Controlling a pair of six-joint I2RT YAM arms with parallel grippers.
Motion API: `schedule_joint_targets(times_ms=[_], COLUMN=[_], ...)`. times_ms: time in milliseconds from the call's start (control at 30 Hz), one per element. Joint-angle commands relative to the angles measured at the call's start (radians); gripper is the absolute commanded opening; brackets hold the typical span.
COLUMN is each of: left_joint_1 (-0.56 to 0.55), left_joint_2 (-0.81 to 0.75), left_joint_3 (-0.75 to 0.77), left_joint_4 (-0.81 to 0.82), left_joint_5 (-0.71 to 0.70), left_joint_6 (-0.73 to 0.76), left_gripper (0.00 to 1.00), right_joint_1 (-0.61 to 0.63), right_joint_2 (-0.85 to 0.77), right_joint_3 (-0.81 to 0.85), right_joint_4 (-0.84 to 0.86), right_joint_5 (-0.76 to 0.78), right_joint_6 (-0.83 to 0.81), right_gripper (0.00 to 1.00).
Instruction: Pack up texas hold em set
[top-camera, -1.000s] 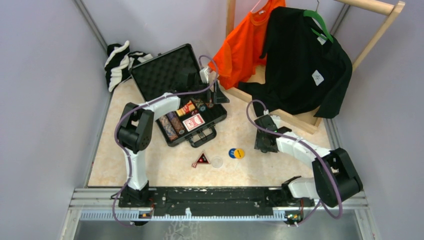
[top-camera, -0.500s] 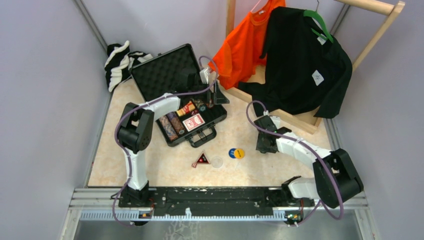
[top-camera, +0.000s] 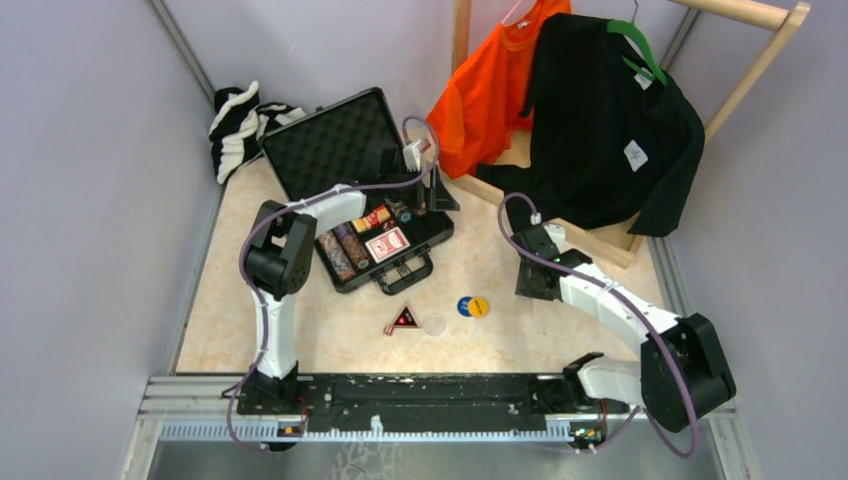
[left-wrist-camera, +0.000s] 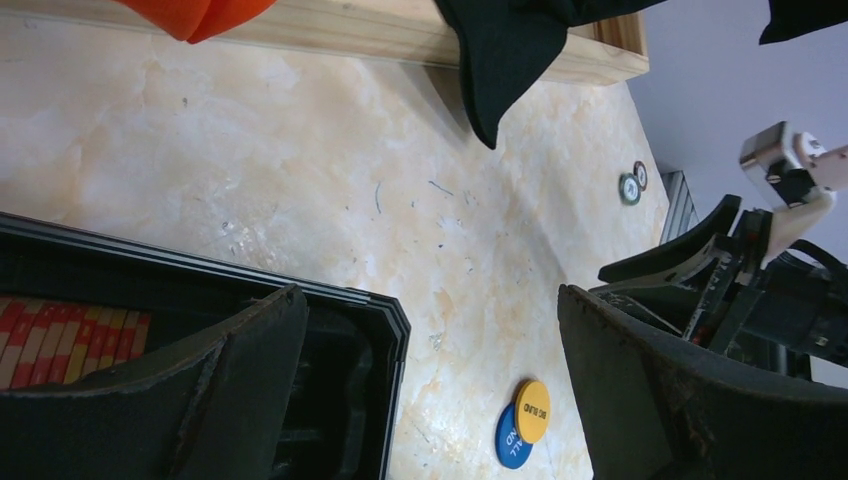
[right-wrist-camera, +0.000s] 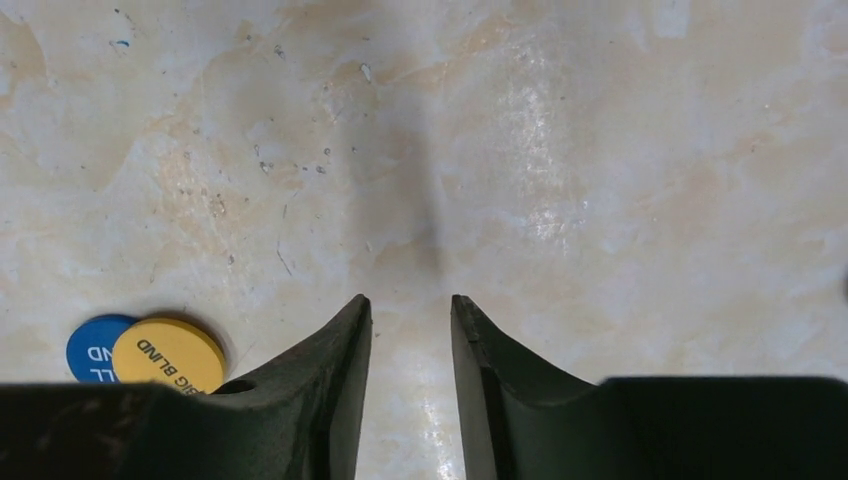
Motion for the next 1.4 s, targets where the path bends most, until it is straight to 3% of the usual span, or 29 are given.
schedule_joint_targets(times_ms=[0,200,433,533,600,633,667,767,833,900,933,1000,1033,1167,1367], left_joint_1=[0.008,0.008,-0.045,-0.112,-0.156,-0.179,-0.201,-0.281,-0.330,-0.353,-0.358,-0.369,-0.378,-0.407,-0.424], left_joint_2=[0.024,0.022,-0.025,-0.025,-0.006,0.008,0.026,0.085,0.118,0.149,0.168,0.215,0.236,0.276,0.228], left_joint_3=[0.041,0.043,0.034,0.062,0.095,0.115,0.140,0.232,0.304,0.366,0.400,0.492,0.537,0.632,0.548], left_joint_4=[-0.045,-0.043,0.000,-0.003,0.000,-0.001,-0.008,-0.066,-0.080,-0.047,-0.023,-0.013,-0.022,-0.080,-0.039], left_joint_5=[0.001,0.007,-0.037,-0.063,-0.086,-0.102,-0.115,-0.159,-0.163,-0.133,-0.112,-0.075,-0.068,-0.089,-0.156], left_joint_6=[0.020,0.026,0.060,0.096,0.107,0.112,0.122,0.170,0.185,0.153,0.130,0.098,0.089,0.096,0.108], left_gripper=[1.00,1.00,0.99,0.98,0.96,0.95,0.93,0.91,0.92,0.93,0.94,0.94,0.94,0.95,0.96], right_joint_1=[0.015,-0.084,-0.385,-0.564,-0.702,-0.769,-0.836,-0.895,-0.898,-0.898,-0.898,-0.898,-0.898,-0.899,-0.898], right_joint_2=[-0.026,-0.071,-0.400,-0.560,-0.622,-0.629,-0.628,-0.649,-0.681,-0.699,-0.714,-0.754,-0.778,-0.798,-0.539], right_joint_3=[0.048,0.031,-0.047,-0.091,-0.119,-0.128,-0.137,-0.173,-0.213,-0.241,-0.261,-0.313,-0.331,-0.393,-0.324], right_joint_4=[-0.034,-0.015,0.032,0.062,0.096,0.107,0.109,0.122,0.104,0.047,0.021,-0.035,-0.035,-0.018,-0.021], right_joint_5=[0.065,0.040,-0.006,-0.126,-0.213,-0.251,-0.285,-0.250,-0.087,0.081,0.156,0.242,0.237,0.216,0.325], right_joint_6=[0.001,-0.015,-0.023,0.026,0.043,0.050,0.067,0.166,0.226,0.286,0.317,0.423,0.458,0.562,0.526], right_gripper=[0.38,0.60,0.63,0.52,0.34,0.21,0.01,0.00,0.00,0.08,0.18,0.51,0.56,0.63,0.70])
